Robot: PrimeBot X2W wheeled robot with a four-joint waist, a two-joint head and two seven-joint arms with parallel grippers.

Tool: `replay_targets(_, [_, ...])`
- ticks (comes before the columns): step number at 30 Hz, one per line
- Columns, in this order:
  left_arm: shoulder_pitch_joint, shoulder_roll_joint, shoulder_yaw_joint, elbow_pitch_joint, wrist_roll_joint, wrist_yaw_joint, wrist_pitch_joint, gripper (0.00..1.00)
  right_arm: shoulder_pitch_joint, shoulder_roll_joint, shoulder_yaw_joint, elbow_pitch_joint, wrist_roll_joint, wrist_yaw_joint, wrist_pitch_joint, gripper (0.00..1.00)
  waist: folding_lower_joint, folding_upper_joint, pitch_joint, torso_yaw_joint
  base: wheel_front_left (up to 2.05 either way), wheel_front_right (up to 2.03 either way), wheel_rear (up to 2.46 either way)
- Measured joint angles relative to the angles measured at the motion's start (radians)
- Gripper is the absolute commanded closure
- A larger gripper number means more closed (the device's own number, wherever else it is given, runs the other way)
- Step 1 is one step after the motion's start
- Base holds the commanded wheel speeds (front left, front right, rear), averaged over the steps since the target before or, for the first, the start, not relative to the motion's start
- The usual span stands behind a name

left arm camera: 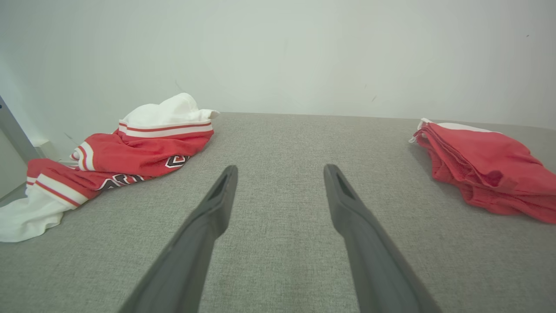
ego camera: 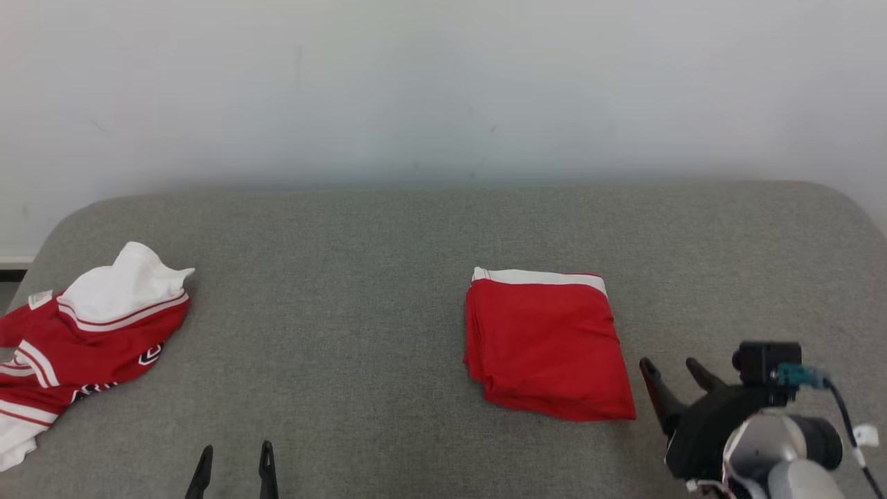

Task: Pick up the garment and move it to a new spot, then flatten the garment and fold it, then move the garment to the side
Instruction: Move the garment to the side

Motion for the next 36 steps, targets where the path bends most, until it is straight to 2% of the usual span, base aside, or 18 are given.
replay_targets(6, [-0.029,0.000,-0.023,-0.025,0.001,-0.007,0.000,0.00,-0.148,0.016,-0.136,0.034,-0.037,0.000,0.311,0.00,0.0001,0.0000,0.033,0.034,0.00,0.00,0.00])
replay_targets(9, [-0.046,0.000,-0.034,-0.032,0.000,-0.008,0.000,0.00,-0.217,0.029,-0.190,0.063,-0.079,0.000,0.439,0.00,0.0001,0.0000,0.058,0.059,0.00,0.00,0.00])
replay_targets(12, [-0.052,0.000,-0.047,-0.033,-0.002,-0.007,0.000,0.00,-0.266,0.044,-0.217,0.085,-0.120,0.000,0.514,0.00,0.0001,0.0001,0.085,0.084,0.00,0.00,0.00])
replay_targets(16, [-0.065,0.000,-0.058,-0.033,-0.006,-0.004,0.000,0.00,-0.306,0.049,-0.246,0.119,-0.173,0.000,0.541,0.00,0.0001,0.0000,0.120,0.117,0.00,0.00,0.00])
replay_targets(22, [-0.082,0.000,-0.082,-0.031,-0.011,-0.003,0.000,0.00,-0.325,0.058,-0.291,0.168,-0.236,0.000,0.514,0.00,0.0001,0.0000,0.158,0.166,0.00,0.00,0.00])
replay_targets(30, [-0.109,0.000,-0.094,-0.037,-0.016,0.002,0.000,0.00,-0.381,0.065,-0.287,0.236,-0.268,0.000,0.494,0.00,0.0001,0.0000,0.214,0.184,0.00,0.00,0.00])
replay_targets(31, [-0.112,0.000,-0.093,-0.038,-0.018,0.003,0.000,0.00,-0.389,0.065,-0.272,0.244,-0.268,0.000,0.498,0.56,0.0001,-0.0001,0.221,0.181,0.00,0.00,0.00])
replay_targets(32, [-0.116,0.000,-0.094,-0.038,-0.018,0.005,0.000,0.00,-0.398,0.064,-0.256,0.250,-0.265,0.000,0.500,0.84,0.0001,-0.0001,0.226,0.177,0.00,0.00,0.00])
replay_targets(33, [-0.121,0.000,-0.094,-0.039,-0.018,0.004,0.000,0.00,-0.404,0.062,-0.235,0.256,-0.261,0.000,0.500,1.00,0.0001,0.0000,0.231,0.171,0.00,0.00,0.00])
replay_targets(36, [-0.132,0.000,-0.093,-0.044,-0.019,0.004,0.000,0.00,-0.417,0.032,-0.164,0.262,-0.249,0.000,0.504,1.00,0.0000,0.0000,0.244,0.147,0.00,0.00,0.00])
